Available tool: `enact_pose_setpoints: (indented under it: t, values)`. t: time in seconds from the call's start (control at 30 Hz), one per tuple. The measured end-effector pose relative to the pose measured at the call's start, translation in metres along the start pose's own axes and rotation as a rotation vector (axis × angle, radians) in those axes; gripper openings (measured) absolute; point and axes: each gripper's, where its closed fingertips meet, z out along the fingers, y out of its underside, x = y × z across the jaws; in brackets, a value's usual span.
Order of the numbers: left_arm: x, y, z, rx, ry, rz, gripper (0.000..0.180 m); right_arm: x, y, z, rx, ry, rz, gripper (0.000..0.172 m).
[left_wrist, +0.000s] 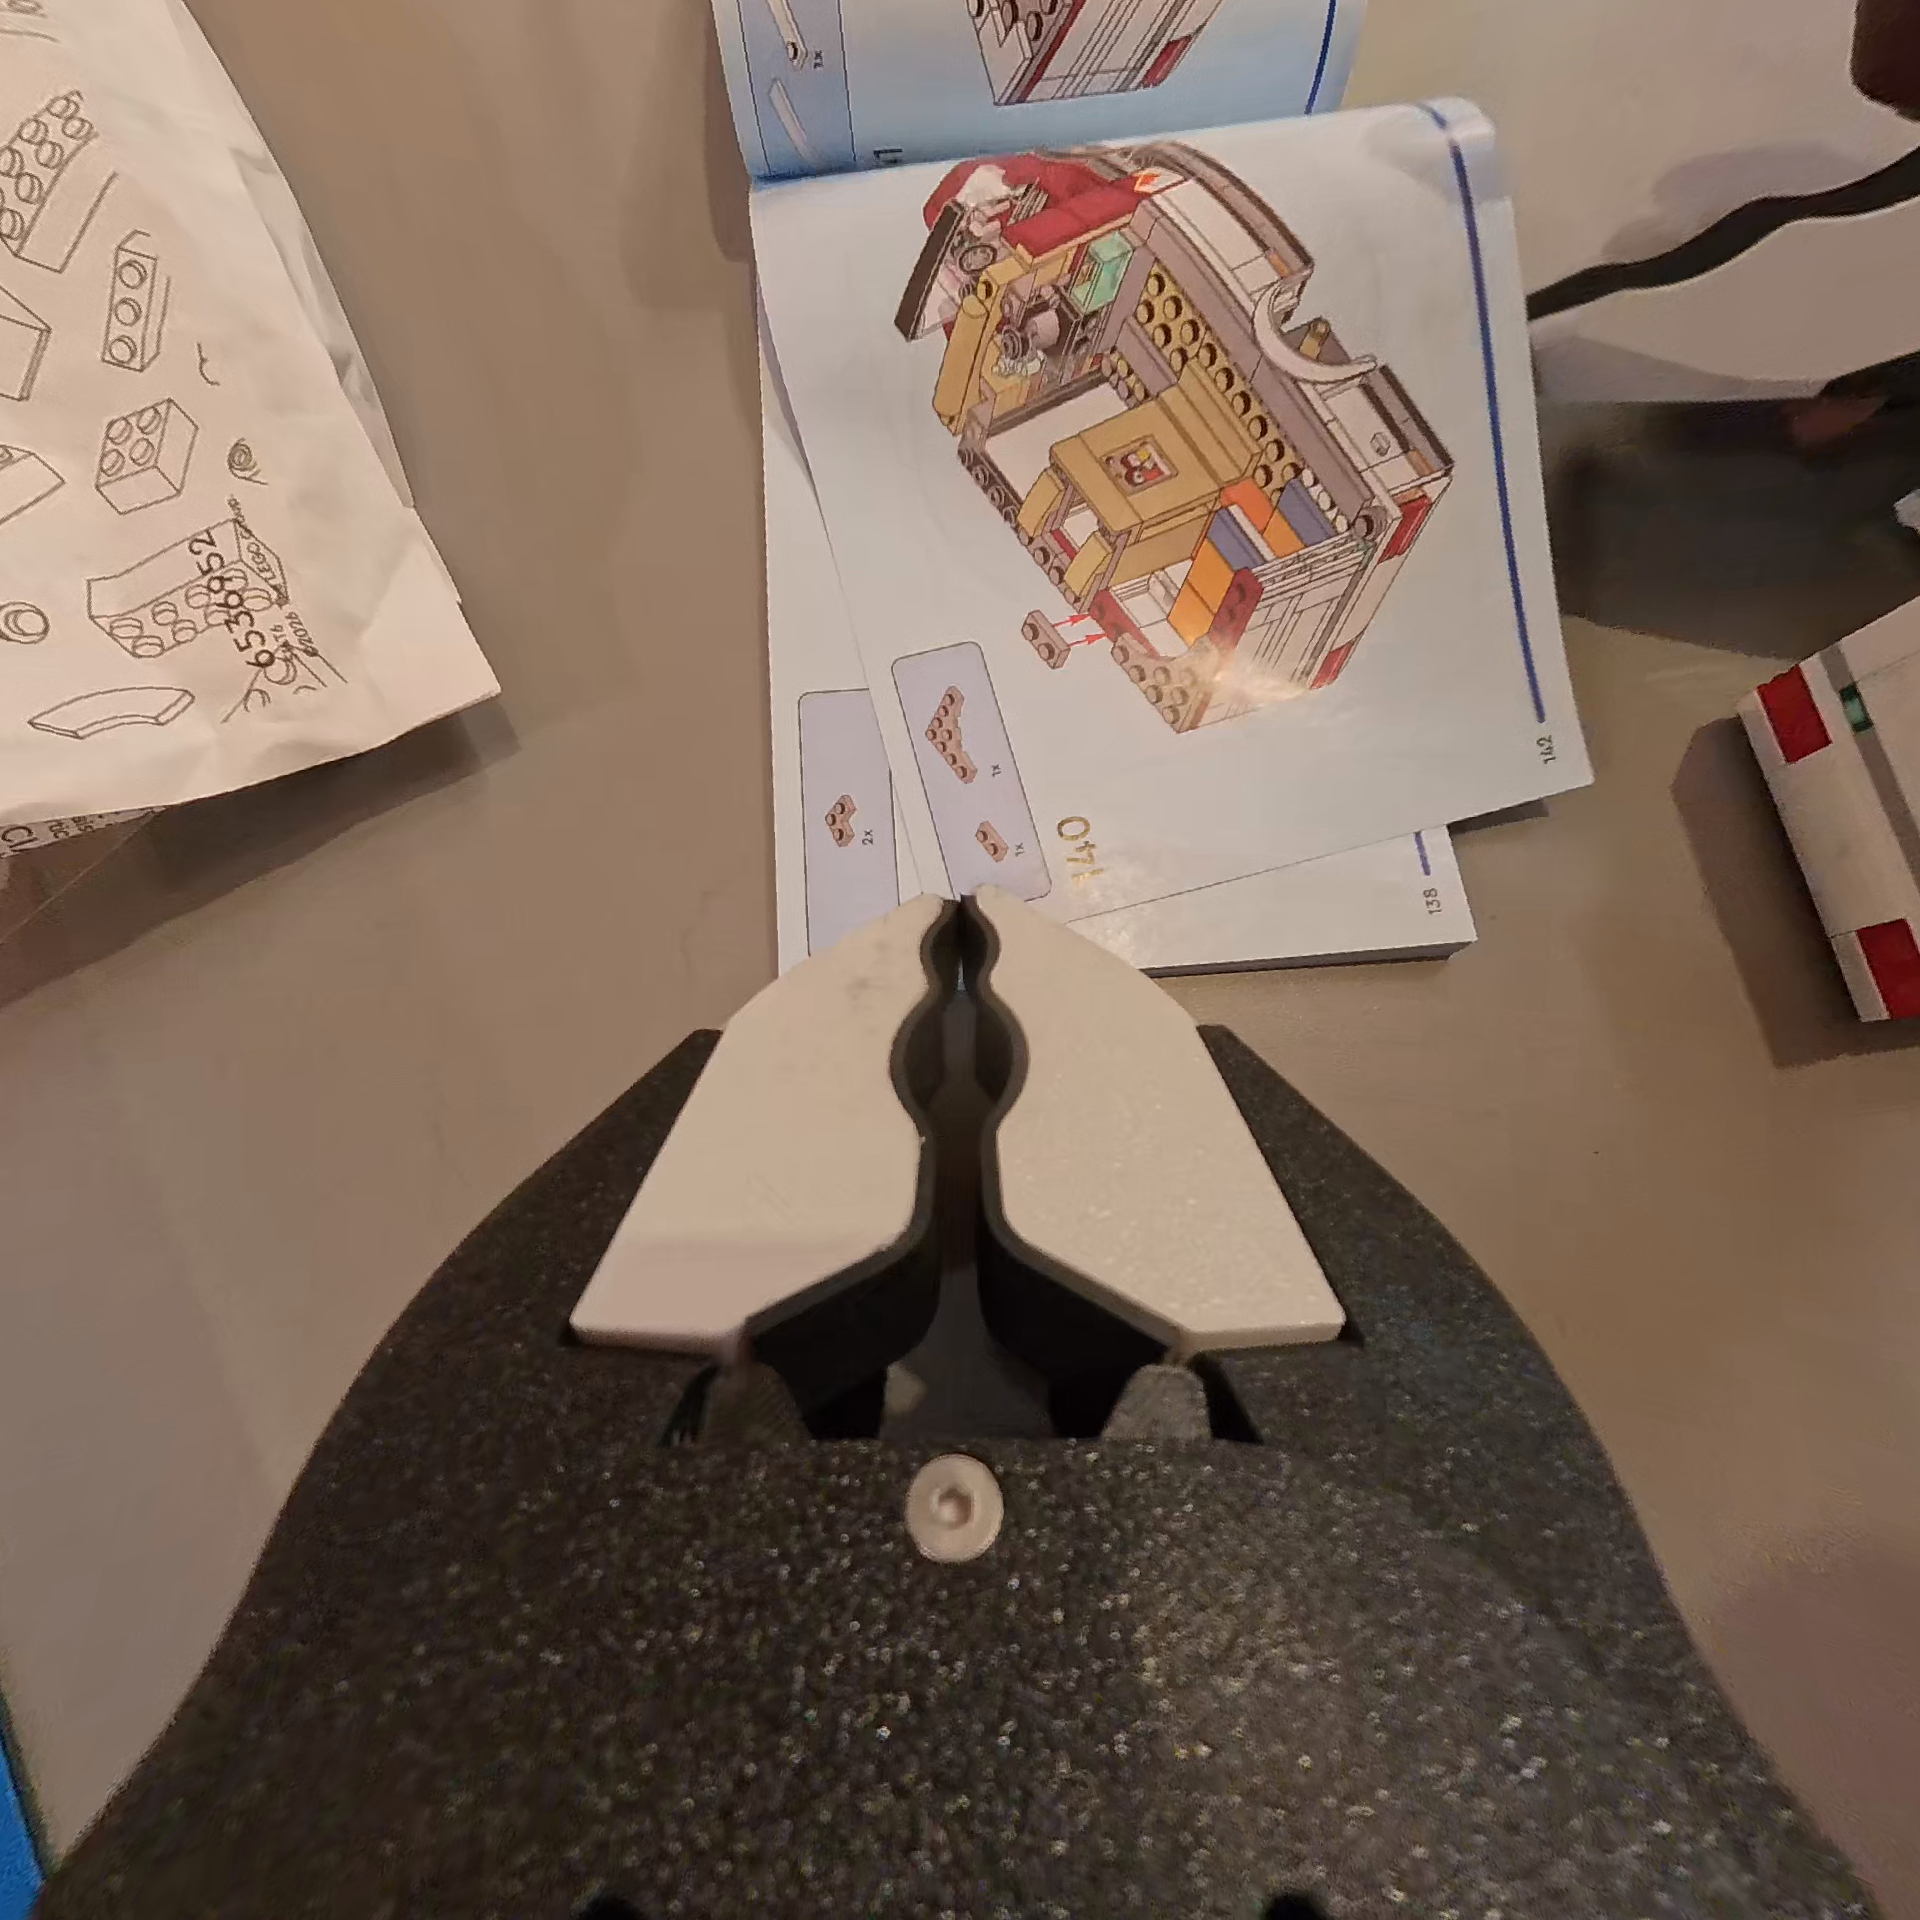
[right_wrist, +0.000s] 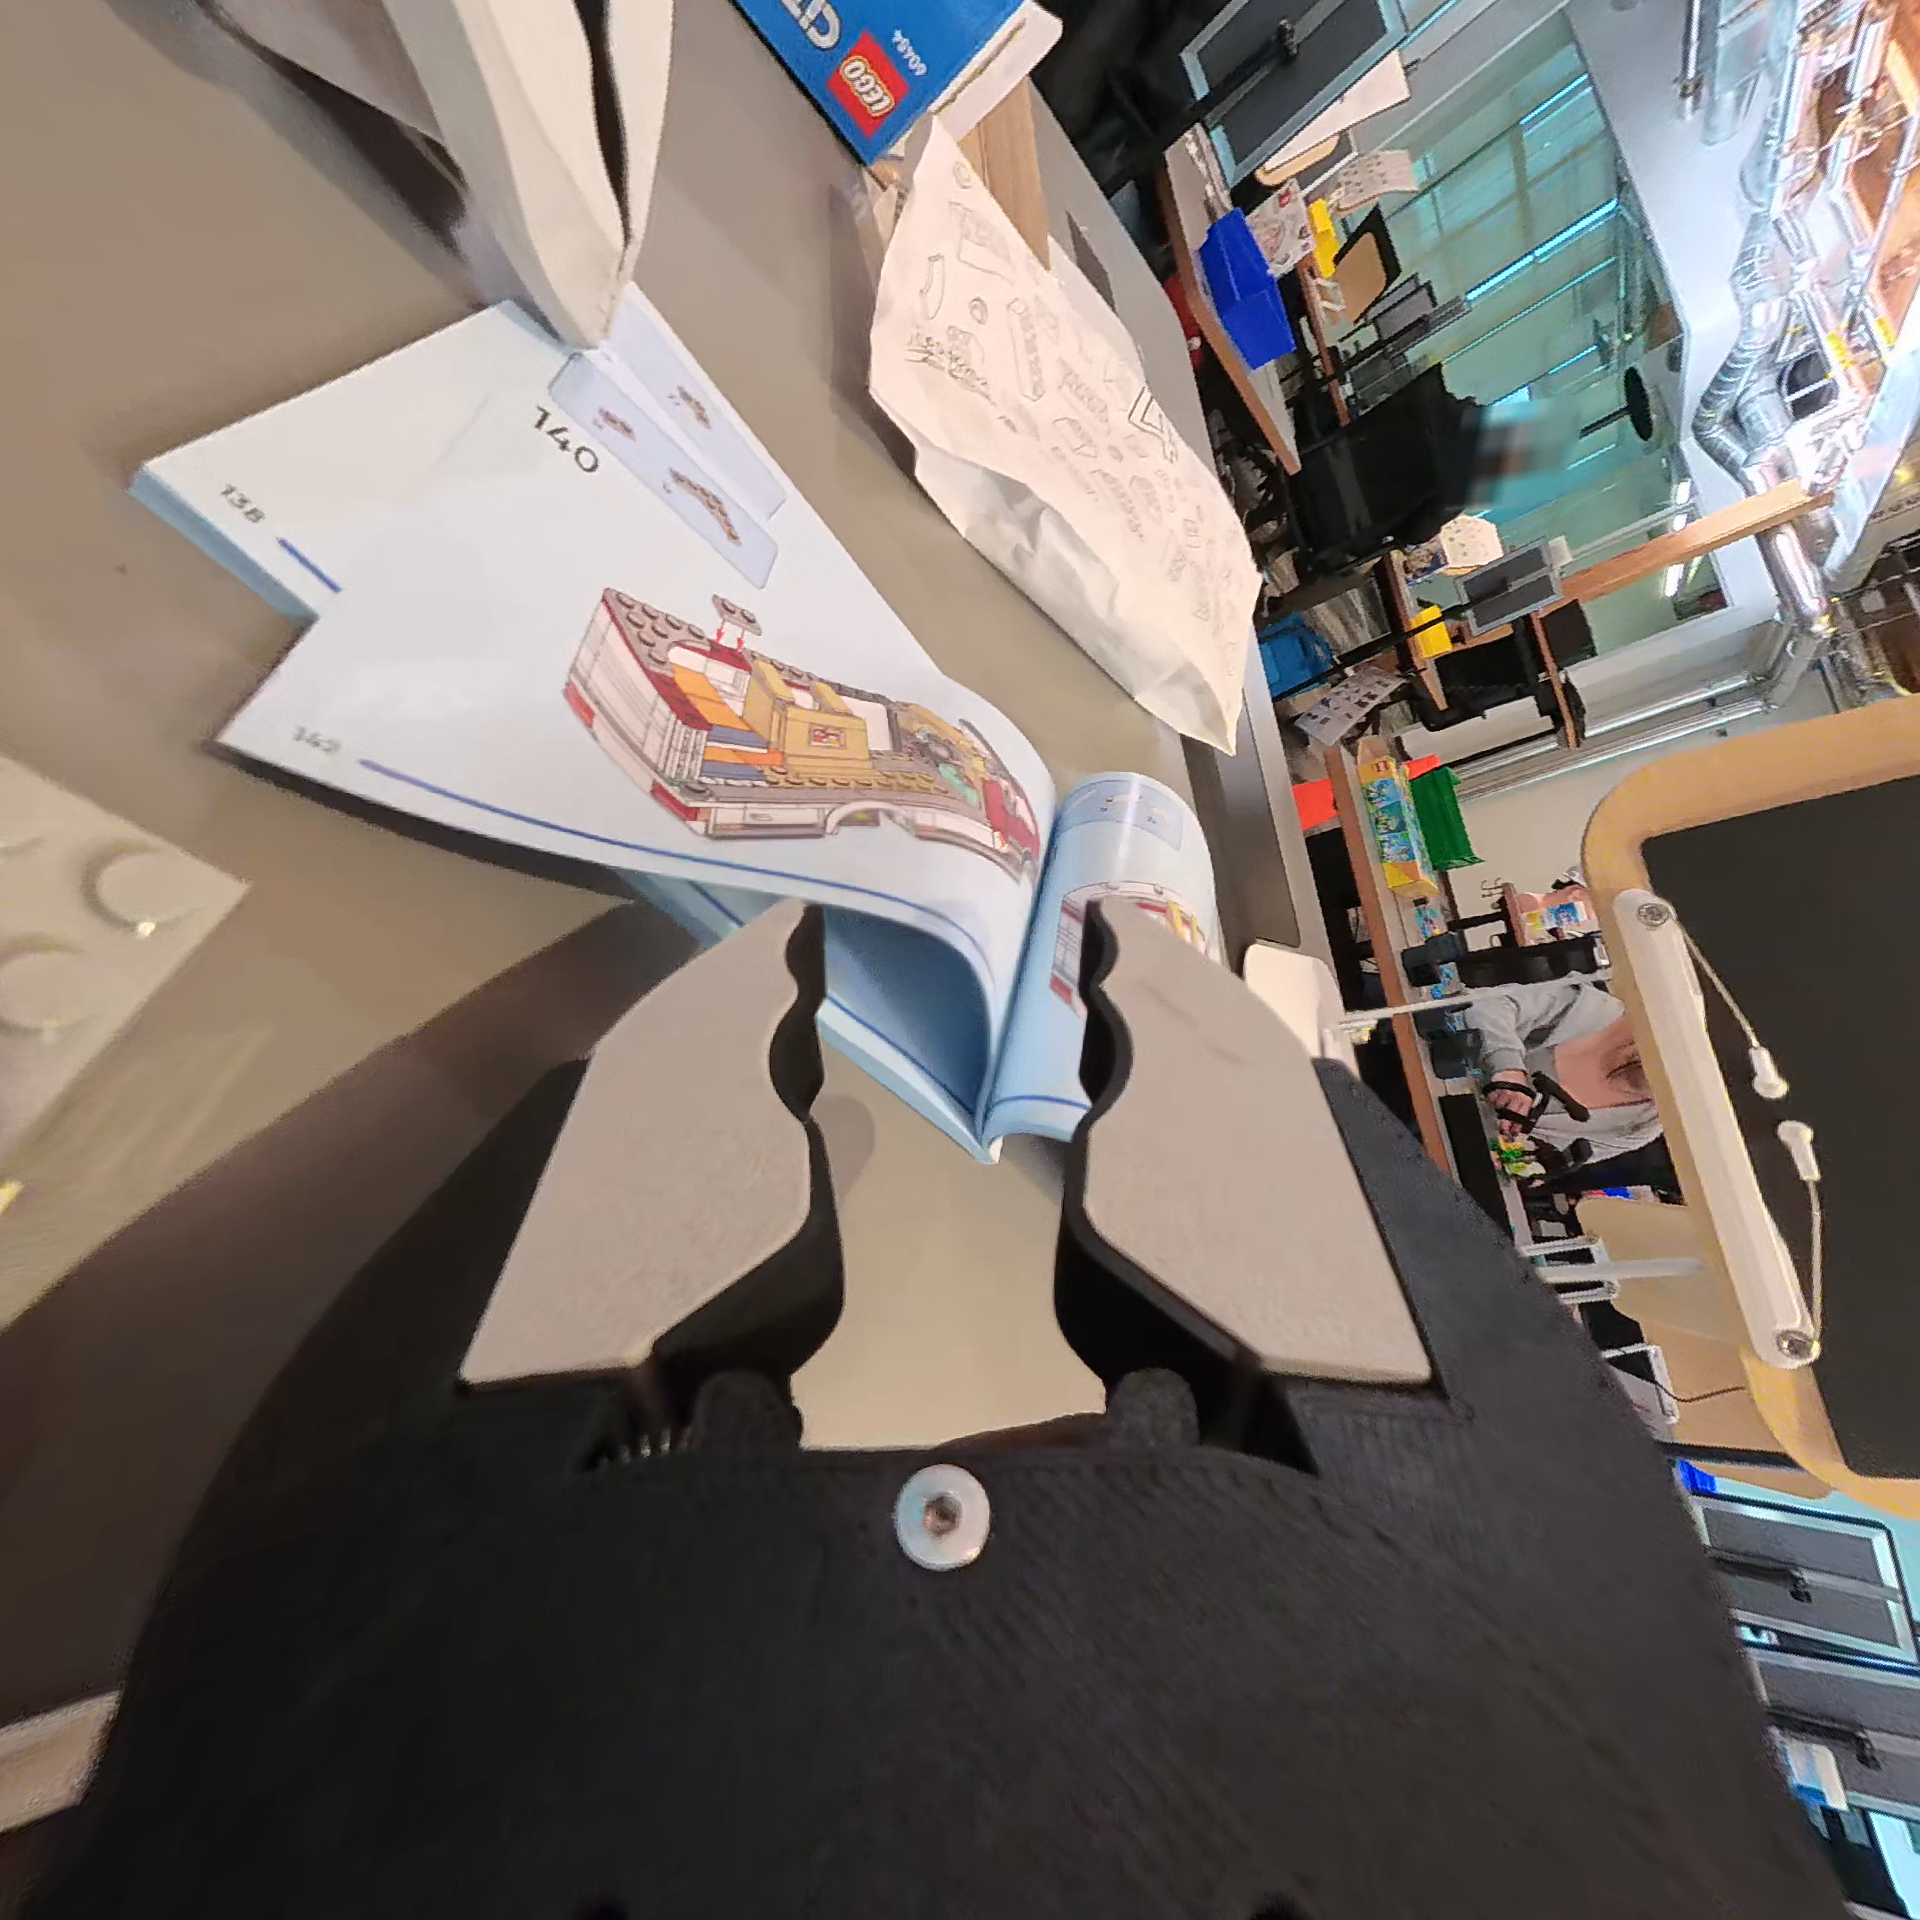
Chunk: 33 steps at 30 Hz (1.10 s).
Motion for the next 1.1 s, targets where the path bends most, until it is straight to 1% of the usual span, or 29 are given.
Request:
enact_pose_setpoints:
  t: [0.07, 0.17, 0.3, 0.37, 0.43, 0.47, 0.53, 0.6, 0.73, 0.83, 0.93, 1.1]
  values:
    - [0.000, -0.002, -0.001, 0.016, 0.001, 0.002, 0.000, 0.008, -0.001, 0.001, -0.003, 0.034, 0.000, 0.047]
    - [-0.002, -0.013, -0.008, 0.102, -0.006, -0.006, 0.000, 0.024, -0.001, 0.001, -0.003, 0.082, 0.043, 0.047]
    - [-0.019, -0.038, -0.030, 0.295, -0.088, -0.045, 0.017, 0.050, 0.005, 0.001, -0.011, 0.155, 0.124, 0.047]
    - [-0.026, -0.048, -0.044, 0.396, -0.115, -0.073, 0.022, 0.063, 0.010, 0.000, -0.009, 0.189, 0.164, 0.047]
    - [-0.030, -0.053, -0.052, 0.454, -0.116, -0.101, 0.025, 0.072, 0.015, 0.000, 0.002, 0.196, 0.224, 0.047]
    - [-0.030, -0.052, -0.052, 0.455, -0.103, -0.113, 0.025, 0.076, 0.018, 0.000, 0.006, 0.197, 0.264, 0.048]
    - [-0.030, -0.044, -0.045, 0.403, -0.085, -0.130, 0.025, 0.083, 0.028, 0.003, -0.001, 0.187, 0.360, 0.048]
    - [-0.027, -0.039, -0.037, 0.354, -0.078, -0.116, 0.024, 0.088, 0.039, 0.008, -0.022, 0.173, 0.475, 0.048]
    - [-0.020, -0.034, -0.026, 0.289, -0.080, -0.062, 0.024, 0.097, 0.073, 0.020, -0.124, 0.172, 0.705, 0.048]
    - [-0.018, -0.033, -0.024, 0.274, -0.082, -0.045, 0.024, 0.097, 0.097, 0.027, -0.198, 0.158, 0.863, 0.049]
    - [-0.019, -0.033, -0.025, 0.278, -0.081, -0.057, 0.024, 0.095, 0.115, 0.028, -0.258, 0.159, 0.921, 0.050]
    - [-0.023, -0.032, -0.026, 0.278, -0.084, -0.080, 0.024, 0.090, 0.128, 0.024, -0.322, 0.165, 0.916, 0.050]
